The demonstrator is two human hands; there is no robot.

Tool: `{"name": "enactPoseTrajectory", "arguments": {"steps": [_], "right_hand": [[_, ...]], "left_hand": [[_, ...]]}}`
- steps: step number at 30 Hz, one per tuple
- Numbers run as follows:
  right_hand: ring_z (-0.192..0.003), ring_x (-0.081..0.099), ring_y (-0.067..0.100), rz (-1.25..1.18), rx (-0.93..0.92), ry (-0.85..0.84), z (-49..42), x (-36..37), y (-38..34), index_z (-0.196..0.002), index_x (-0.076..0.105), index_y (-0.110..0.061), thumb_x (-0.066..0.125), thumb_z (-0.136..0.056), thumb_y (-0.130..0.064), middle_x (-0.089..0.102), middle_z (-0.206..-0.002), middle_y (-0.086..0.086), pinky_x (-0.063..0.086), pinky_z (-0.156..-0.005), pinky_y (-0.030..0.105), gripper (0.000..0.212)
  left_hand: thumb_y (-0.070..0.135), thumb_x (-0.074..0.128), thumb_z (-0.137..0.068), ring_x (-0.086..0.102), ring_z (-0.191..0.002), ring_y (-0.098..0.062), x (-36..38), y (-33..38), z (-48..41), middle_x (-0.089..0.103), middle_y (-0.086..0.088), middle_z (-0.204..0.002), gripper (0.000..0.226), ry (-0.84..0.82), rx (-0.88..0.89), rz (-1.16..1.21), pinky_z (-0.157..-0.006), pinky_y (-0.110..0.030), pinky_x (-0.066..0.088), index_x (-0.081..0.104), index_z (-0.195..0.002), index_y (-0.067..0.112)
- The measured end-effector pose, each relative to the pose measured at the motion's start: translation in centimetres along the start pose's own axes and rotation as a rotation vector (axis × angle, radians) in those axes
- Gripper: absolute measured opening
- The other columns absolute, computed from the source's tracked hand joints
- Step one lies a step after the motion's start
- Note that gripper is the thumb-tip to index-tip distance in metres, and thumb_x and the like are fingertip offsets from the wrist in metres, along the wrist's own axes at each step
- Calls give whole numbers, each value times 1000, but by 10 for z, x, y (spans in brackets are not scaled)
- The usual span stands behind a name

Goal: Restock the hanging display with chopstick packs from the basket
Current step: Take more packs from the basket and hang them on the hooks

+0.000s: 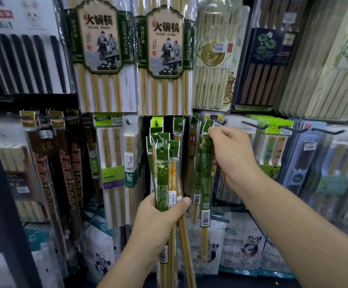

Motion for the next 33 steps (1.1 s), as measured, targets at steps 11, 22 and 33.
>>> {"name": "enactPoseTrajectory", "arguments": {"steps": [11, 22, 33], "right_hand": [[-73, 42, 22, -16, -13, -2, -3, 1, 0, -97, 52, 17, 52, -97, -22, 49, -79, 14, 45, -76, 24, 38], [-52, 50, 3, 209, -86, 122, 3, -9, 9, -75, 61, -12, 63, -97, -41, 51, -55, -11, 44, -61, 27, 36], [-77, 69, 14, 57, -138, -282, 59, 46, -9, -91, 72, -27, 66, -98, -24, 73, -83, 1, 55, -61, 23, 9]], "left_hand": [[31, 86, -77, 73, -71, -7, -2, -2, -1, 78, 6, -79, 15, 25, -9, 7, -64, -22, 54, 76, -82, 41], [32, 86, -78, 73, -76, -8, -3, -1, -1, 78, 6, -83, 16, 28, 4, 26, -65, -20, 56, 76, -86, 41], [27, 87, -77, 71, -72, -6, 0, 10, 3, 78, 5, -81, 14, -61, 63, 53, -62, -17, 53, 78, -86, 34]]}}
Point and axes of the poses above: each hand's wrist, its own z-axis away from the middle knuckle, its own x-axis out of the palm, y = z × x, the point moved 9 cm from there along -z, towards the middle knuckle
